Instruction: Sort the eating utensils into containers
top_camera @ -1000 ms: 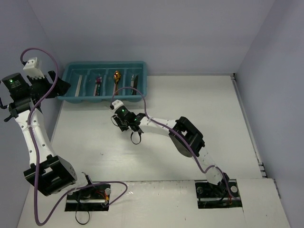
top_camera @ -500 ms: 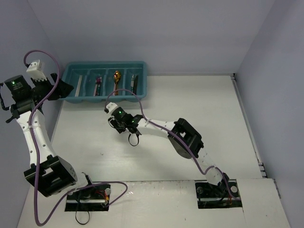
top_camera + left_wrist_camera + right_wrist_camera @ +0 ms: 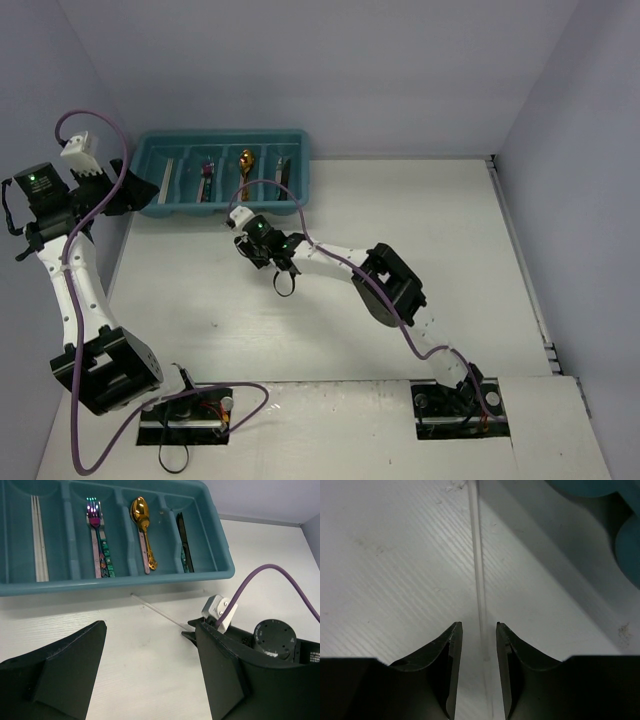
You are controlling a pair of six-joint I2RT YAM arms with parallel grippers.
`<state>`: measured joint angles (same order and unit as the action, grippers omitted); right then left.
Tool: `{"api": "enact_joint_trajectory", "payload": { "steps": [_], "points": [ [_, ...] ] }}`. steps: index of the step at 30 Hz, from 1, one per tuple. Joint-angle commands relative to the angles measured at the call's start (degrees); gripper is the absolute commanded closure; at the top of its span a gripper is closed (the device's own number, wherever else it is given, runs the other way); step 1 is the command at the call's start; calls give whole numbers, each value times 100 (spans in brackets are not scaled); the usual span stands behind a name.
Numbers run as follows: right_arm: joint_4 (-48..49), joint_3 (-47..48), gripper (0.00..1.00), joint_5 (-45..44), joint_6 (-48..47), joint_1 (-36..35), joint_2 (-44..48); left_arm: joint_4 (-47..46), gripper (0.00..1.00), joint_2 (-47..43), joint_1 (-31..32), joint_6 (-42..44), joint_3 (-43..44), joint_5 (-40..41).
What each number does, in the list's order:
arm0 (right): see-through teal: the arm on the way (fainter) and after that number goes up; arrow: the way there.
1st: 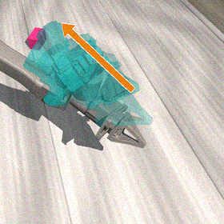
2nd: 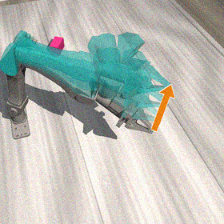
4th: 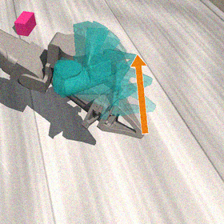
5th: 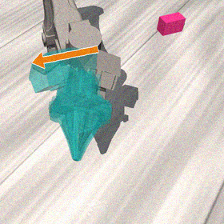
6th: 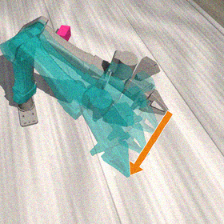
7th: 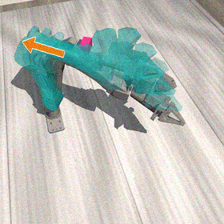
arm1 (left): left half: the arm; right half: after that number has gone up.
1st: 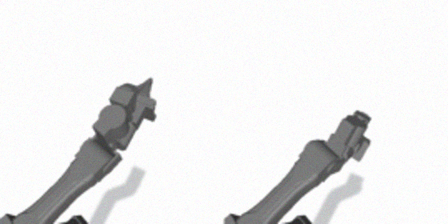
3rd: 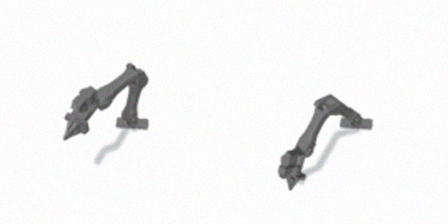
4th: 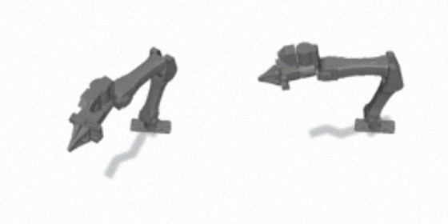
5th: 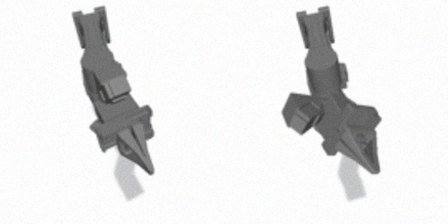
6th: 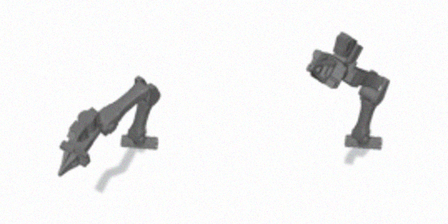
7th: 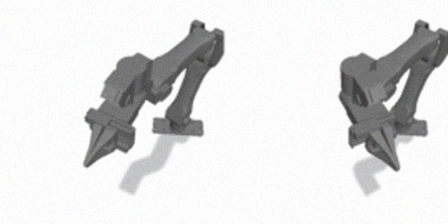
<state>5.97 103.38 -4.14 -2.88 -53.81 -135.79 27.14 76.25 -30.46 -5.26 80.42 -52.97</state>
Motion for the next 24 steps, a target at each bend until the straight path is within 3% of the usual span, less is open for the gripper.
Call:
{"api": "enact_joint_trajectory", "payload": {
  "steps": [1, 13, 24],
  "points": [
    [369, 304, 69, -28, -206, 89, 134, -232, 31, -164, -25, -80, -5, -211],
    [384, 363, 75, 665, -380, 266, -79, -222, 30, -106, -22, -150, 23, -192],
    [244, 205, 75, 751, -463, 270, -150, -62, 30, -80, -22, -102, 104, -184]
  ]
}}
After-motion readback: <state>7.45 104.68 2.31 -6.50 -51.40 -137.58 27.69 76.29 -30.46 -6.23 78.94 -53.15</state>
